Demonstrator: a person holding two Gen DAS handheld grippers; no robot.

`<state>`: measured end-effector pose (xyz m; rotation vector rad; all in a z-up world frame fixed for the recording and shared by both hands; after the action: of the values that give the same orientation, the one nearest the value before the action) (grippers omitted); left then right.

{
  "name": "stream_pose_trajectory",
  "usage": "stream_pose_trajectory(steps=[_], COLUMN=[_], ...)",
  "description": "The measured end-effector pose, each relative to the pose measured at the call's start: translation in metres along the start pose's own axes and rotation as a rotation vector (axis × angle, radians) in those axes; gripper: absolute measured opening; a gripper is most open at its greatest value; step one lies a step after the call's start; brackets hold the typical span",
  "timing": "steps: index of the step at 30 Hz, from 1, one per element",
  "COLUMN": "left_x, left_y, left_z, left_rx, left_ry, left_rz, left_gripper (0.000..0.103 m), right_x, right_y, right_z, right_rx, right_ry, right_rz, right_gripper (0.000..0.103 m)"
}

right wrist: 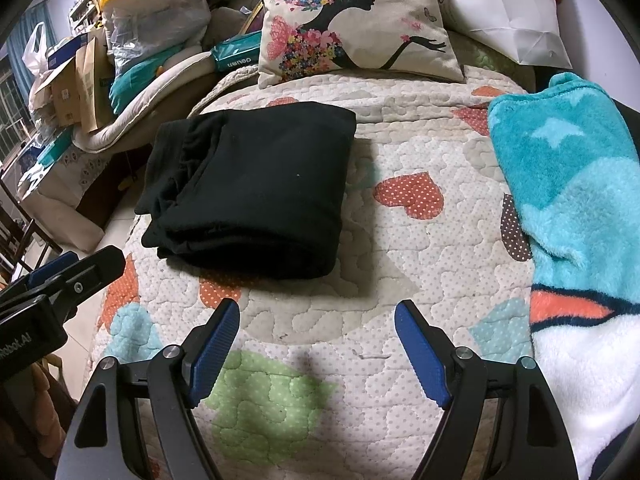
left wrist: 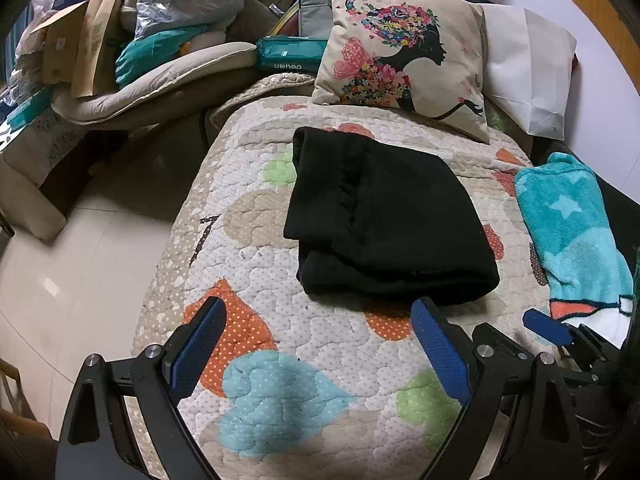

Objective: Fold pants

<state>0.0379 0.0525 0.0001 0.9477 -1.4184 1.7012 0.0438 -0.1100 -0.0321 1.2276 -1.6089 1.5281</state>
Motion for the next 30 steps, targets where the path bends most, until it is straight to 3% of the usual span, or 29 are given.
stream_pose_trajectory(steps=[24,27,30], left_x=[0.0,0.008,0.033], left_y=[0.001,-0.001,0.0], left_z=[0.0,0.001,0.004], left_rx=[0.0,-0.004,-0.011], left_ry=[0.003,-0.007,-0.035], left_rz=[-0.001,0.037,0.166], left_gripper=[0.093,0.093,0.093], right_x=[-0.003,-0.003,0.0], right_y=[0.001,0.0,-0.001], right_z=[-0.001,-0.001,-0.001], right_rx=[0.005,0.005,0.01], right_ry=[0.006,0.004,-0.004], right_rz=[-0.006,-0.003,0.015], right_gripper=[0.085,0.085,0.085])
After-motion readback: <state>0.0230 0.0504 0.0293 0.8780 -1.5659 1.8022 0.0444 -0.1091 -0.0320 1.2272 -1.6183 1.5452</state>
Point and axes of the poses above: each gripper's, at about its wrist camera, not at the fingertips, and x roughly against the way its jaws point, z to its right, y to its underside, the point moved 1 cm from there along -x, roughly the way its jaws point, and after that the axes turned 12 degrees about -z, right-handed, at the moved point
